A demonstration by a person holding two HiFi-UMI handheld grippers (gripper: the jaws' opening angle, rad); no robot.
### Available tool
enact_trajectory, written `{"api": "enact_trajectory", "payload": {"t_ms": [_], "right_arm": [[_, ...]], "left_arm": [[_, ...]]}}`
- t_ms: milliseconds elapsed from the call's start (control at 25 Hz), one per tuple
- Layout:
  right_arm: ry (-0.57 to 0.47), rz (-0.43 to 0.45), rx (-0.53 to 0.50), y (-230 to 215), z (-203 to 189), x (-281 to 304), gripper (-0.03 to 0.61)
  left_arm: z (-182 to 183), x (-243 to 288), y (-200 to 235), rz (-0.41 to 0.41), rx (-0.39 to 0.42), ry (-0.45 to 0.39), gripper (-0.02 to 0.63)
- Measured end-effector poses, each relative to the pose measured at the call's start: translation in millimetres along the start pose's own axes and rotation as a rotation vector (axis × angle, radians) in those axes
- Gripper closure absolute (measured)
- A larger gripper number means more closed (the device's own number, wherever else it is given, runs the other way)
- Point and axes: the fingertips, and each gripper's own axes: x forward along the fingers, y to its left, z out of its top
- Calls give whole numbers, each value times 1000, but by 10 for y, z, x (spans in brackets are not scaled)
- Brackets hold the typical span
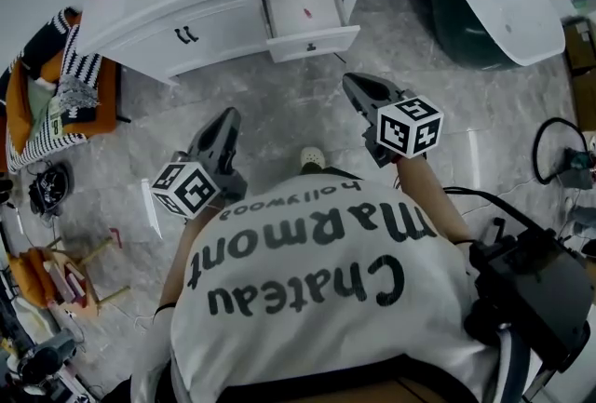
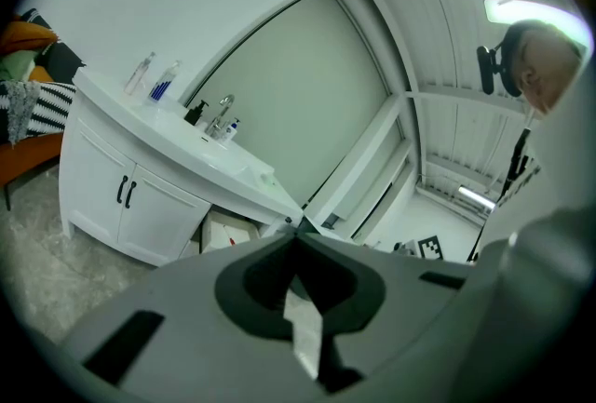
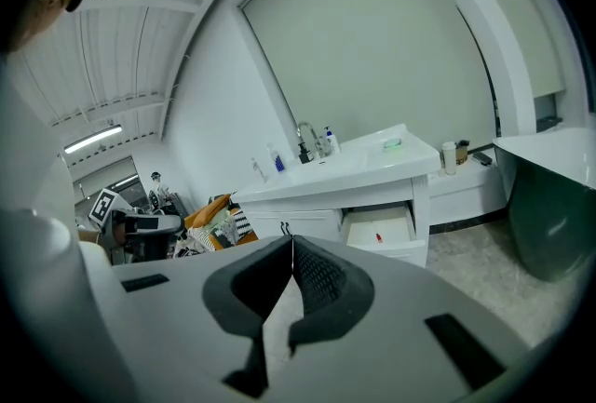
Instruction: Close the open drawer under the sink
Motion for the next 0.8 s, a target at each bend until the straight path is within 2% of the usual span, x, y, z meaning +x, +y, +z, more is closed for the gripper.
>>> {"api": "enact_trajectory", "payload": {"t_ms": [480,800], "right_arm": [[28,11,-39,-395,152,173,568],[14,28,11,-567,124,194,568]], "left_arm": [[86,357,65,33,1,-14,606],[18,444,74,64,7,11,606]]}}
